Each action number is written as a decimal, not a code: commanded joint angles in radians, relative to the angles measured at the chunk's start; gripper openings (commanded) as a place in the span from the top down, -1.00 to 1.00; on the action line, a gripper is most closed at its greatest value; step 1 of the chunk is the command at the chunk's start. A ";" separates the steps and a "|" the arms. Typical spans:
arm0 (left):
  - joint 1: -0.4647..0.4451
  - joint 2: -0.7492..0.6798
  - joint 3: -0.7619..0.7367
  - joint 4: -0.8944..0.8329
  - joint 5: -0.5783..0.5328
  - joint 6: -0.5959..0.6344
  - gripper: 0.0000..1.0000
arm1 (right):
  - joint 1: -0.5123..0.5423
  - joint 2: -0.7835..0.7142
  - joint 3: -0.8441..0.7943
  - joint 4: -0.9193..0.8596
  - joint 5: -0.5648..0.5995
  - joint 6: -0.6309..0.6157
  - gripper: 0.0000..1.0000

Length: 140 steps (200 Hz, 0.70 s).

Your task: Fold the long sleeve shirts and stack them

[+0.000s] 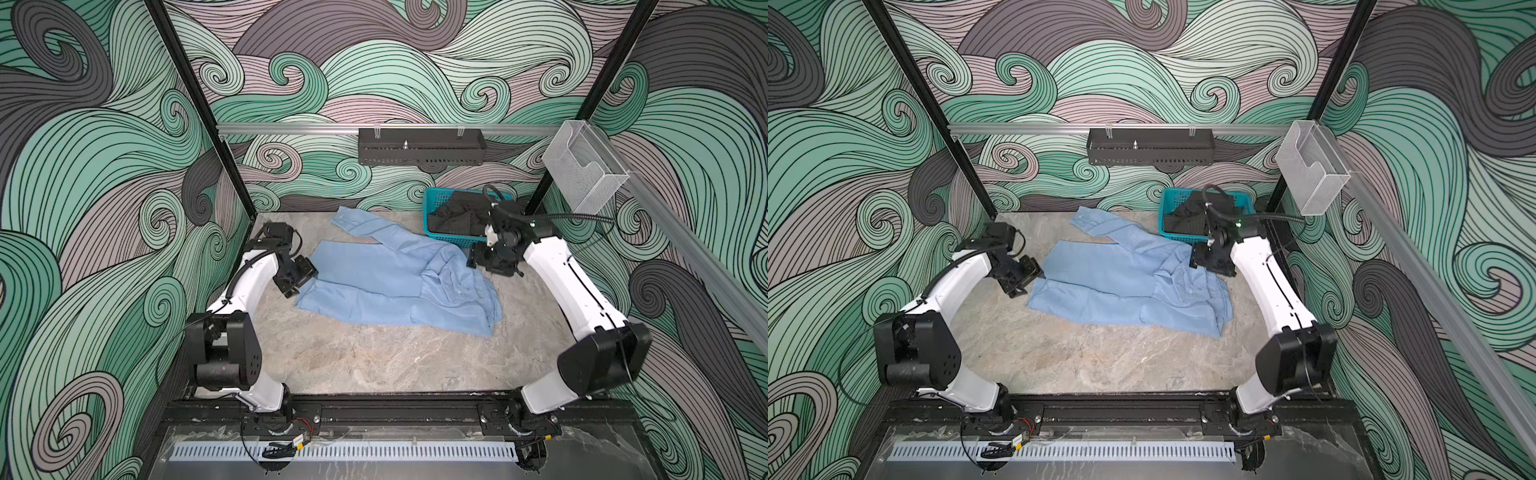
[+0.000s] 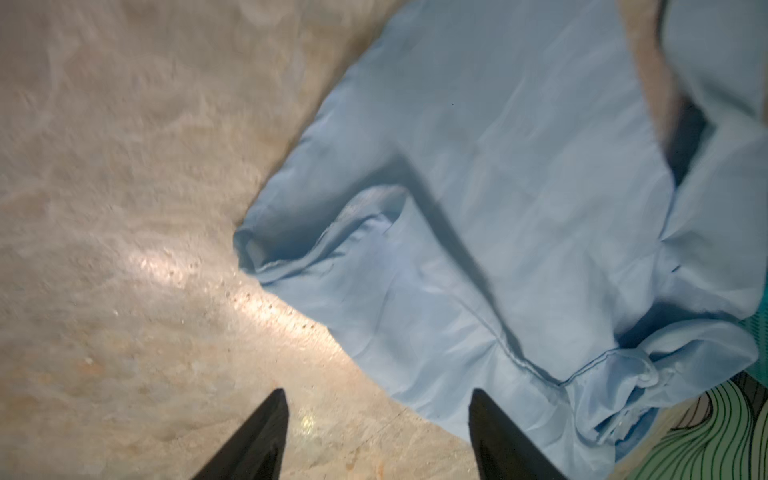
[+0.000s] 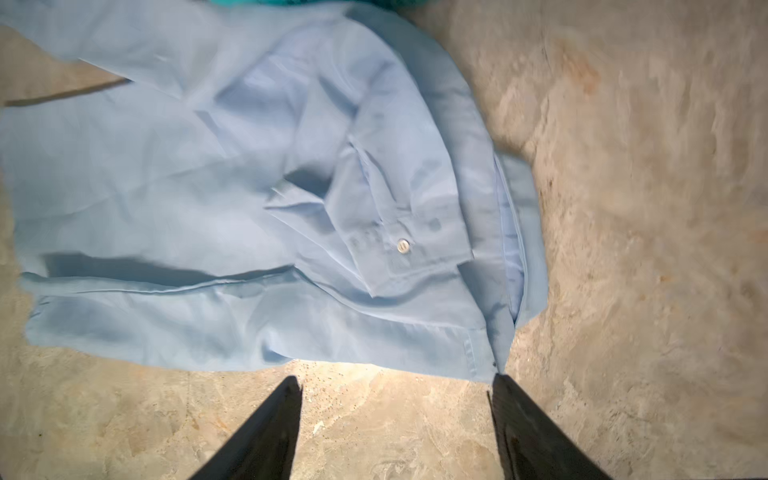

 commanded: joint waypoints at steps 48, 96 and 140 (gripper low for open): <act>0.051 0.073 -0.096 0.111 0.051 0.080 -0.33 | -0.108 -0.097 -0.412 0.259 -0.104 0.101 -0.46; 0.053 0.159 -0.067 0.076 0.059 0.098 -0.27 | -0.113 -0.012 -0.470 0.353 -0.181 0.068 -0.41; 0.053 0.169 -0.051 0.051 0.023 0.116 -0.24 | -0.113 0.013 -0.488 0.387 -0.188 0.059 -0.35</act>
